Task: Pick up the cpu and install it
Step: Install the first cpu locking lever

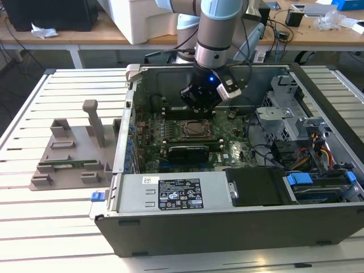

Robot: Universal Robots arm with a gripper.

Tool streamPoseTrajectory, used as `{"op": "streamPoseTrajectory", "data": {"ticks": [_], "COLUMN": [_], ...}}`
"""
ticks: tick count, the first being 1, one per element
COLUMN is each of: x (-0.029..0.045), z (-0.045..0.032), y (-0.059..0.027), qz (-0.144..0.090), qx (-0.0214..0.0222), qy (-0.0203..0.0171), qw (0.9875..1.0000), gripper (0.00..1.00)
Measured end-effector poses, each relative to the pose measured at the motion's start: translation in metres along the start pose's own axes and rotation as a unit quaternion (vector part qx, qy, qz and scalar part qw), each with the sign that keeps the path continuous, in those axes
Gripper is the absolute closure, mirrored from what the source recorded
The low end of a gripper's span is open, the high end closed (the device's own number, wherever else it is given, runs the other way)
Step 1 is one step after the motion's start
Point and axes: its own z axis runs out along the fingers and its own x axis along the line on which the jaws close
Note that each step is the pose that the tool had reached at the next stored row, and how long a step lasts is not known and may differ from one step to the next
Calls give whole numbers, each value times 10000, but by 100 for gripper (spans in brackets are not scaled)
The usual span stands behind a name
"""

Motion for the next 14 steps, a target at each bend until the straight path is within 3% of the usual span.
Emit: {"op": "streamPoseTrajectory", "data": {"ticks": [3,6,12,14], "x": [5,25,43,46], "z": [-25,-31,-36,-37], "y": [-37,-318,-564,-609], "qz": [0,0,0,0], "qx": [1,1,1,1], "qy": [0,0,0,1], "qw": [10000,10000,10000,10000], "gripper": [89,89,89,89]}}
